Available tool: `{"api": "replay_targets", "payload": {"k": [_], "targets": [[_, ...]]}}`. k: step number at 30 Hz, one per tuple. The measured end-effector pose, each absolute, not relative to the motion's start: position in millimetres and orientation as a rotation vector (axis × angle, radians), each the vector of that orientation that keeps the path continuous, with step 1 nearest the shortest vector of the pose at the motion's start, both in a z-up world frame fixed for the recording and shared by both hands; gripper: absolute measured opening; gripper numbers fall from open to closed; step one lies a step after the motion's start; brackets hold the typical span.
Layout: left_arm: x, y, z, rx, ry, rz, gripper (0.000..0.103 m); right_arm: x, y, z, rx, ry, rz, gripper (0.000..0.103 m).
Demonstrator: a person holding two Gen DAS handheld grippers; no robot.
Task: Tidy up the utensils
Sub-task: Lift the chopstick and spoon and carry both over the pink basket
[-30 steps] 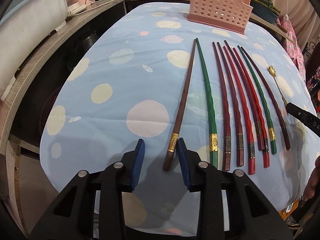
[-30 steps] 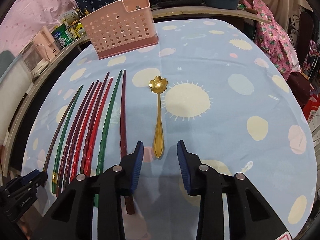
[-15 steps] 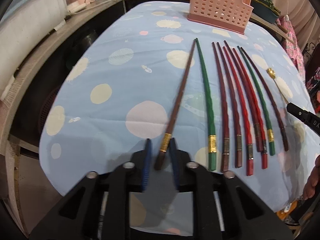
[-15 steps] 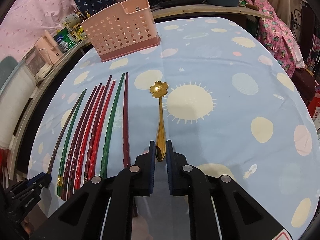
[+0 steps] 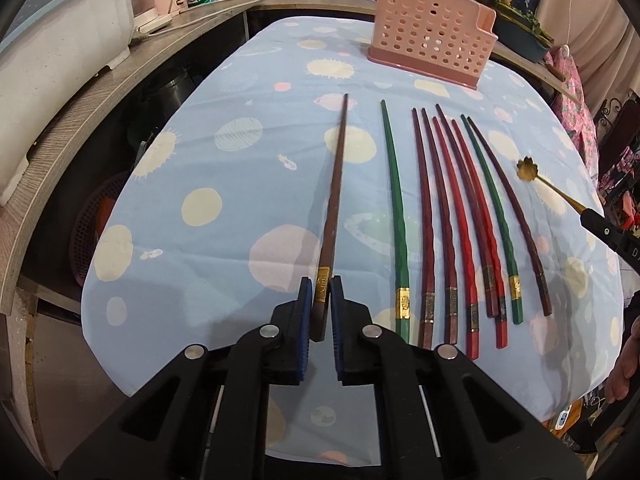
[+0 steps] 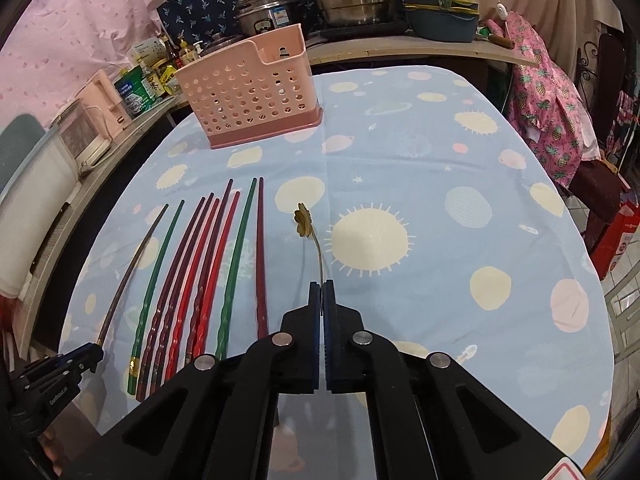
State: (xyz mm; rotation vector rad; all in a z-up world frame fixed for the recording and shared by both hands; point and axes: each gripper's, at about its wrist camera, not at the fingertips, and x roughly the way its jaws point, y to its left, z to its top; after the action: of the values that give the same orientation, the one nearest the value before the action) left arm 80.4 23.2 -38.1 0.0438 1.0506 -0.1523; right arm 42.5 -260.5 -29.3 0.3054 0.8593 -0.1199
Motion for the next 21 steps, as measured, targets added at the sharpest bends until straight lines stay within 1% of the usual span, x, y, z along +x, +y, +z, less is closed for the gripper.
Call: {"api": "replay_targets", "payload": {"k": [9, 21], "targets": [[91.1, 33.9, 5.9, -0.021, 0.972, -0.150, 0.008, 48.9, -264.9, 3.3, 0.297, 0.801, -0.113, 0.002], [146.9, 32.1, 96.0, -0.050, 0.770, -0.150, 0.007, 81.5, -270.7, 48.1, 0.258, 0.715, -0.103, 0.002]]}}
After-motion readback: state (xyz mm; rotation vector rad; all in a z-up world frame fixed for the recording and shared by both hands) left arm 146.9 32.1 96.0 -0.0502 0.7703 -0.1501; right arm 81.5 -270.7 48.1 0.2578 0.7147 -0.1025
